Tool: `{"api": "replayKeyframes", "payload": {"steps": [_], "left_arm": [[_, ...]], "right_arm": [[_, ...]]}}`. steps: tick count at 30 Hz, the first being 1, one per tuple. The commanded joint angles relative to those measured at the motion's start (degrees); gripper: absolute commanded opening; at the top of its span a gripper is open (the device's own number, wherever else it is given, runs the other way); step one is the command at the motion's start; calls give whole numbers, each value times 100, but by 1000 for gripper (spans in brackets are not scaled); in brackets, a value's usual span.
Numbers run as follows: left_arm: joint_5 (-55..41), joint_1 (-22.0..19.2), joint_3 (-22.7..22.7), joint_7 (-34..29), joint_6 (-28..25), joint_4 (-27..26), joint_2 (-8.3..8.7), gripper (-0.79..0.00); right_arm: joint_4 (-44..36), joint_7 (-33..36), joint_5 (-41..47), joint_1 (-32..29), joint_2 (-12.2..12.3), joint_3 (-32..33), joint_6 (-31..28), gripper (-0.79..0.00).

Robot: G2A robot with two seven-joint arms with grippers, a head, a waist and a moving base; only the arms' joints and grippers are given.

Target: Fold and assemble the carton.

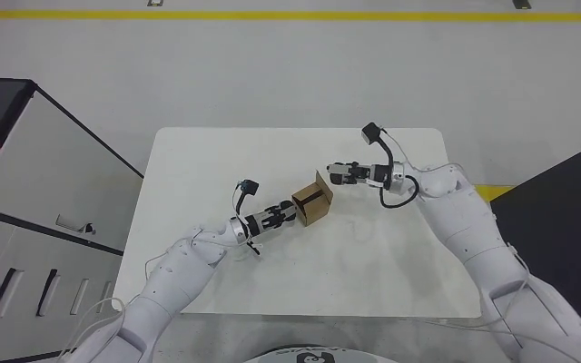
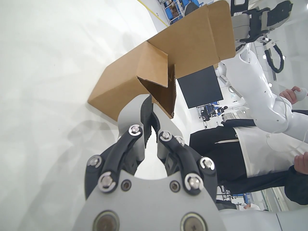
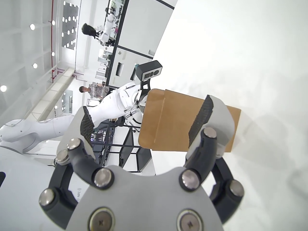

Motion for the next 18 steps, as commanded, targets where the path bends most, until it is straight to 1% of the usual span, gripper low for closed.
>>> {"api": "replayKeyframes", "payload": {"steps": [1,3,5,6,8,10,11,18], "left_arm": [[0,0,0,0,0,0,0,-785],[0,0,0,0,0,0,0,-785],[0,0,0,0,0,0,0,-785],[0,0,0,0,0,0,0,-785],[0,0,0,0,0,0,0,-785],[0,0,0,0,0,0,0,-785],[0,0,0,0,0,0,0,-785],[0,0,0,0,0,0,0,-785]], "right_arm": [[74,77,-71,61,-9,-36,45,-166],[133,110,-210,129,-22,-92,79,-225],[174,98,-314,184,-39,-142,88,-228],[194,83,-394,219,-46,-166,90,-259],[219,39,-581,287,-60,-219,109,-286],[215,-14,-787,348,-74,-281,141,-339],[200,-35,-866,372,-83,-313,162,-382],[64,-111,-1438,500,-118,-494,323,-422]]}}
